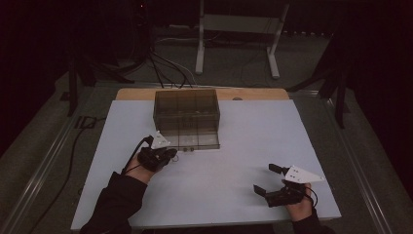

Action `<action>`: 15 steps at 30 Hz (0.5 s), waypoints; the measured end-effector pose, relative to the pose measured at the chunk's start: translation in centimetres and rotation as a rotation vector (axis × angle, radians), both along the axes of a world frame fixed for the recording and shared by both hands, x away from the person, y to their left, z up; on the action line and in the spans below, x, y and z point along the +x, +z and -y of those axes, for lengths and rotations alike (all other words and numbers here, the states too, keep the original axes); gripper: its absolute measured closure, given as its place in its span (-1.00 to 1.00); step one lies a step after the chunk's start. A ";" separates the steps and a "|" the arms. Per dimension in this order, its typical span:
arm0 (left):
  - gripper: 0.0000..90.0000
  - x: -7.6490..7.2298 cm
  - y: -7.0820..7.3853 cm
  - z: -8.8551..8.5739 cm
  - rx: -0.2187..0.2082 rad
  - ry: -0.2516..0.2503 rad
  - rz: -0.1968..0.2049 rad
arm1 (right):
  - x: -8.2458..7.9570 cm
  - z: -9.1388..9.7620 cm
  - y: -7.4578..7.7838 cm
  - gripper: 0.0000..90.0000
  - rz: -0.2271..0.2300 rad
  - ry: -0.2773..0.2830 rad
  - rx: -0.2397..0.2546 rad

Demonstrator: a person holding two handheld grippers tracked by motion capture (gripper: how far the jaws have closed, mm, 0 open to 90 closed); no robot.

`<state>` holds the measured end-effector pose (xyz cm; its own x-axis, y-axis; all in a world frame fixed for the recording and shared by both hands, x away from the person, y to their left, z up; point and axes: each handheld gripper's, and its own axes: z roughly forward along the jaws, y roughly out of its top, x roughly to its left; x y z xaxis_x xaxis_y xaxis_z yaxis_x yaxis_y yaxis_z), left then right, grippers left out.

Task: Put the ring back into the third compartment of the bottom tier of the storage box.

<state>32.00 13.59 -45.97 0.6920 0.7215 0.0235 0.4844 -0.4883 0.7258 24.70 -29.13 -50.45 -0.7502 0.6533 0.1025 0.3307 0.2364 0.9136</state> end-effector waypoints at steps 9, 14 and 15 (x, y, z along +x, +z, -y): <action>1.00 0.3 0.6 0.7 -0.011 -0.016 0.012 | 0.0 0.0 0.0 -1.00 0.000 0.000 -0.001; 1.00 0.4 0.8 0.9 -0.021 -0.018 0.022 | -0.1 0.0 0.0 -1.00 0.002 0.000 -0.001; 1.00 0.4 0.9 0.9 -0.017 -0.020 0.021 | -0.1 0.0 0.0 -1.00 0.001 0.000 -0.001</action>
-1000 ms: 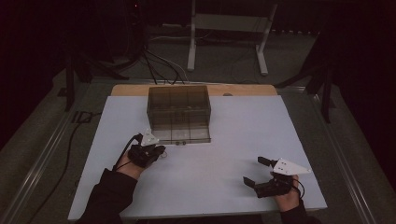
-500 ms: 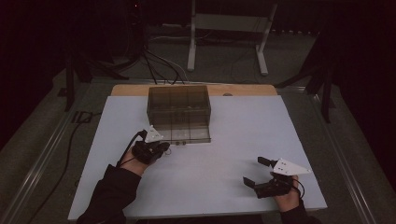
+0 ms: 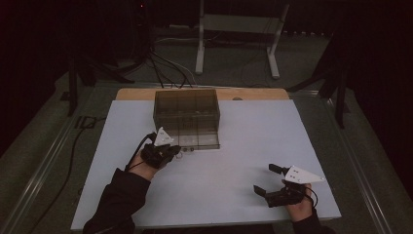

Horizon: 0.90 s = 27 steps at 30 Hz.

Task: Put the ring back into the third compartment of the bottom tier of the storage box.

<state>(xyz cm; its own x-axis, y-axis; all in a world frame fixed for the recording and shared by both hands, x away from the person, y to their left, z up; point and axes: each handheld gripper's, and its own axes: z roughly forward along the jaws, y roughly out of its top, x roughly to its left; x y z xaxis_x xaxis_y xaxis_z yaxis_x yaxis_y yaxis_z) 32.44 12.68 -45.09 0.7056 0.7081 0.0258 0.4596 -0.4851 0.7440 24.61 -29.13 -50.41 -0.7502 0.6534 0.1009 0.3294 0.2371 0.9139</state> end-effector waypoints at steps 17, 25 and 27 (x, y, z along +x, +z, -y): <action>1.00 1.4 1.4 1.6 -0.032 -0.034 0.027 | 0.0 0.0 0.0 -1.00 0.001 0.002 -0.001; 1.00 2.2 2.0 2.3 -0.033 -0.054 0.033 | -0.1 0.1 0.0 -1.00 0.002 0.003 -0.001; 1.00 2.3 2.0 2.5 -0.041 -0.055 0.033 | -0.1 0.1 0.0 -1.00 0.001 0.003 0.002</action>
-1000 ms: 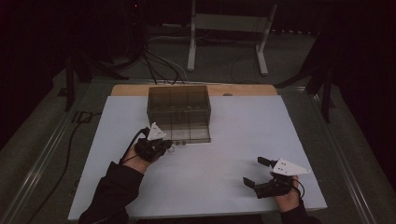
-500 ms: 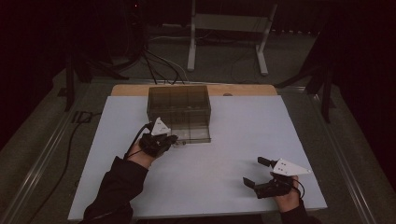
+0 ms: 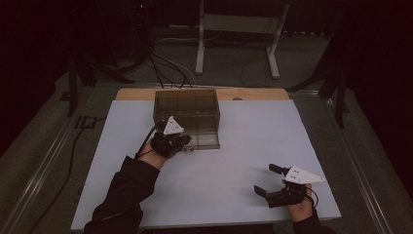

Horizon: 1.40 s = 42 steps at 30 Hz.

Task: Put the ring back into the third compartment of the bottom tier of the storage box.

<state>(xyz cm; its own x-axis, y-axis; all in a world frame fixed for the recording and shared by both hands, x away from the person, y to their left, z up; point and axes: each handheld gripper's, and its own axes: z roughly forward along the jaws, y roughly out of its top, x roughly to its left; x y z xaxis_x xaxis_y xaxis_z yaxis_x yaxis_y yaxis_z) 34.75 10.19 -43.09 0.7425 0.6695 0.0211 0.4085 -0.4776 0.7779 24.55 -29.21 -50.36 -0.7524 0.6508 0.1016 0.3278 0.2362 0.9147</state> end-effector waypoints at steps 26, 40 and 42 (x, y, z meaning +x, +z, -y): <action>1.00 2.1 0.3 2.1 -0.046 -0.009 0.012 | -0.1 0.0 0.0 -1.00 0.001 0.000 -0.004; 1.00 3.0 0.4 2.9 -0.074 0.002 0.044 | -0.1 0.1 0.0 -1.00 0.002 0.000 -0.002; 1.00 3.2 0.3 3.0 -0.084 0.009 0.044 | -0.1 0.1 0.0 -1.00 0.002 0.000 -0.002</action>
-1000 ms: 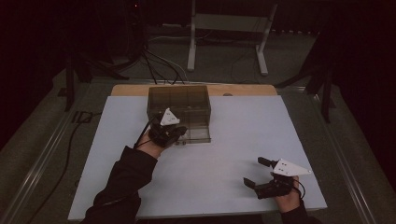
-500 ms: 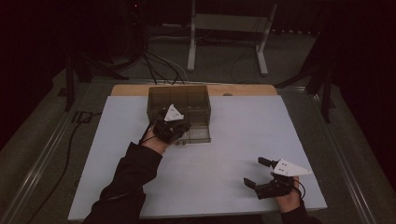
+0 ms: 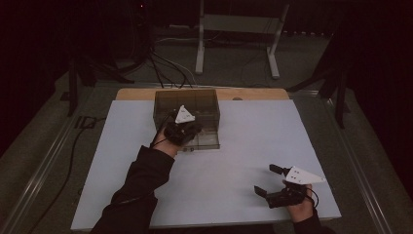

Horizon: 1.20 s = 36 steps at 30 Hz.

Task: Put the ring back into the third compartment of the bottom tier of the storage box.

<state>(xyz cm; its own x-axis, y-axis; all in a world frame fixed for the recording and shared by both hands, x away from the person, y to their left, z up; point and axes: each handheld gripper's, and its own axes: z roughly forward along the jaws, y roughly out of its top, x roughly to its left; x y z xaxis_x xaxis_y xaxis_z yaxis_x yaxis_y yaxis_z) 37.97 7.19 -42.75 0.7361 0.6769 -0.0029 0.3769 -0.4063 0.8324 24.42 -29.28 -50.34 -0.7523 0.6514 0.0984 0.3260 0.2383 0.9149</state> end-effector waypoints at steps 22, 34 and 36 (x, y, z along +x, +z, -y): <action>0.99 1.7 -3.0 0.9 -0.026 0.048 -0.037 | 0.0 0.1 0.0 -1.00 -0.003 0.001 0.000; 0.99 2.1 -4.5 1.5 -0.038 0.055 -0.051 | 0.0 0.1 -0.1 -1.00 -0.005 0.002 0.001; 0.99 2.2 -4.6 1.6 -0.036 0.055 -0.051 | 0.0 0.0 0.0 -1.00 -0.006 0.004 0.000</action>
<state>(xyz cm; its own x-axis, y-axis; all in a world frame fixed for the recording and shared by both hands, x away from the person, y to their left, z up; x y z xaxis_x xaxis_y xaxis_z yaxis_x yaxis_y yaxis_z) 40.13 5.62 -47.33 0.6963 0.7149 -0.0644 0.4399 -0.3541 0.8253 24.38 -29.32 -50.39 -0.7541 0.6486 0.1032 0.3309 0.2394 0.9128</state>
